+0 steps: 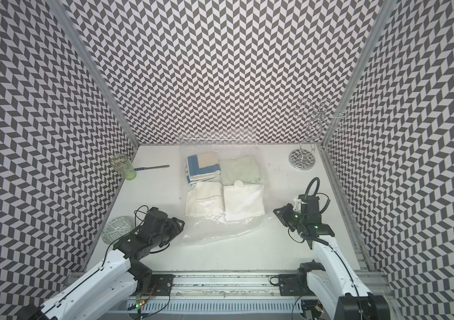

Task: Place the folded towel into the vacuum bag
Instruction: Adjust the vacuum bag at the center of the board.

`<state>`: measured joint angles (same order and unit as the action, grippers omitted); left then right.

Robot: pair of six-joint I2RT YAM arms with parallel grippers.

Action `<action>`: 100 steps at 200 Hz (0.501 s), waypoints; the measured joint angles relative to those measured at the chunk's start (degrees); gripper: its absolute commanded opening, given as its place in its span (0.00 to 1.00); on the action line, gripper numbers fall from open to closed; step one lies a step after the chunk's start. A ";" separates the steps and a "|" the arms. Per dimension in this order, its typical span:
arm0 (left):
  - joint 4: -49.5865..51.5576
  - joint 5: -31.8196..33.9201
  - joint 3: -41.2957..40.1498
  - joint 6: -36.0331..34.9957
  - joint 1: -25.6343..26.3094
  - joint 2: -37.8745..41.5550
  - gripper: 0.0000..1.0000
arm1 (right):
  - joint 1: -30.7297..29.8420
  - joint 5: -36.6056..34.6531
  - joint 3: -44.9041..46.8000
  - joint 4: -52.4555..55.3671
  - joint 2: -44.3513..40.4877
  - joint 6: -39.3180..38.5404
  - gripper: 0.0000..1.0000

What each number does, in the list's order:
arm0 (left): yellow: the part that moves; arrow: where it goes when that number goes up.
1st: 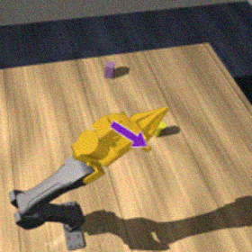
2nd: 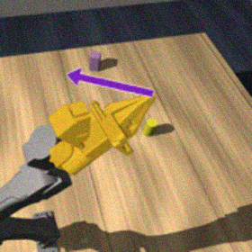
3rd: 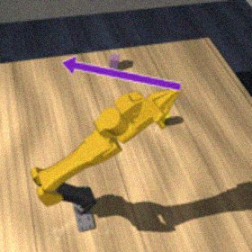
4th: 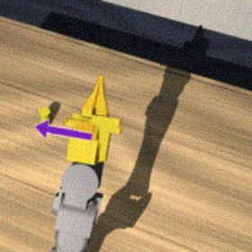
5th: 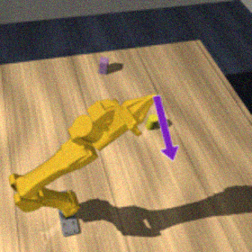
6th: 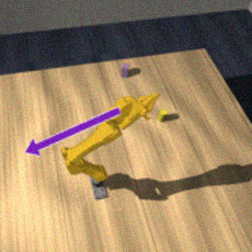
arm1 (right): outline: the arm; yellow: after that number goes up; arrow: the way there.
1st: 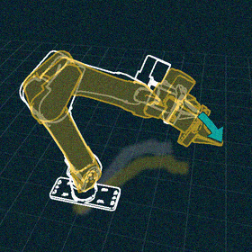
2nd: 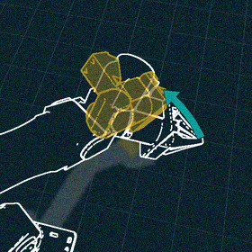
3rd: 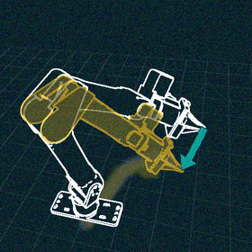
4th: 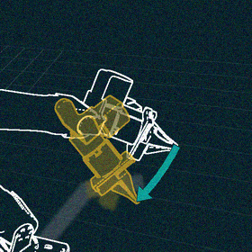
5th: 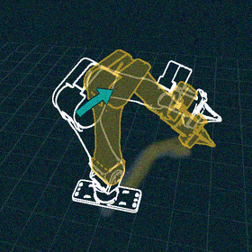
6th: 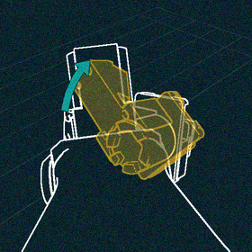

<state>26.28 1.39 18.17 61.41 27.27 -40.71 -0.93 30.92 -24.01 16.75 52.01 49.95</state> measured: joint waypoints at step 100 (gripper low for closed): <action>-10.01 -9.53 -3.26 0.04 -0.57 -8.15 0.35 | 1.49 2.19 -0.02 -3.74 3.58 -1.05 0.06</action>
<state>16.27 -8.14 14.92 61.45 26.70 -48.86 0.56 33.10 -24.03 13.02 55.59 48.90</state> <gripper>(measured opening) 0.473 0.106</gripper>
